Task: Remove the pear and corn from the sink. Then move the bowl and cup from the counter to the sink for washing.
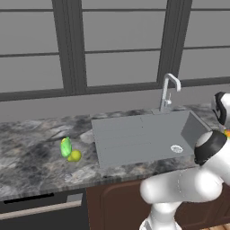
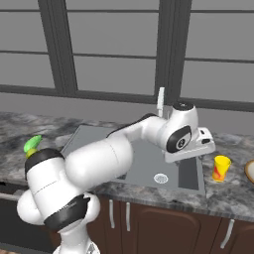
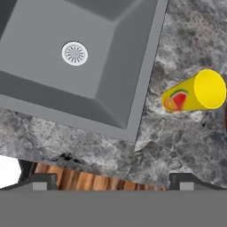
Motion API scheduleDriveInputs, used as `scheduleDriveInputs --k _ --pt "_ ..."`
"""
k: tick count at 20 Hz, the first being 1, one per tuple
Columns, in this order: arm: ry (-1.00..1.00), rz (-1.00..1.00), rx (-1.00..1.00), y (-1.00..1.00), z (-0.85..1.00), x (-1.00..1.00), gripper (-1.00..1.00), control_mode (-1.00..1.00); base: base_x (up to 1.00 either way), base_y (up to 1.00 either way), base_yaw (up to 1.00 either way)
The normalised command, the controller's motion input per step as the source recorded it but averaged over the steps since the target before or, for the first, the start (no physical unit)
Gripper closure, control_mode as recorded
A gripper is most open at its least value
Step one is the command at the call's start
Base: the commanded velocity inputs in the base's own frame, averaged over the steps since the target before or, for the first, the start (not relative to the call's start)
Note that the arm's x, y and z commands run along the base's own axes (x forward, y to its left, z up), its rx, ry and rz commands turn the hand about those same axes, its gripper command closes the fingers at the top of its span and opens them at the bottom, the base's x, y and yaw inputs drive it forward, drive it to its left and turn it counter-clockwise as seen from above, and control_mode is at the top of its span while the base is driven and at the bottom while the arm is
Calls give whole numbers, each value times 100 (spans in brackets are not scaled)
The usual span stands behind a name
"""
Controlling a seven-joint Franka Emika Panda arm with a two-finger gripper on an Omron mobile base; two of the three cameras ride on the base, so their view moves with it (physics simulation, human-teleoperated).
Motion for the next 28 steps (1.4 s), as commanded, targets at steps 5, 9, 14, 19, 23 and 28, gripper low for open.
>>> scheduleDriveInputs --k 5,9,14,19,23,28 --pt "12 10 0 -36 -17 42 -100 -100 0 0 0" --pt "15 8 0 -38 -16 41 -100 -100 0 0 0" --pt "5 6 2 -39 -11 29 -100 -100 0 0 0" --pt "0 4 11 -38 -9 14 -100 -100 0 0 0" --pt "0 1 11 -35 -8 19 -100 -100 0 0 0" --pt "0 0 8 -31 -1 27 -100 -100 0 0 0"
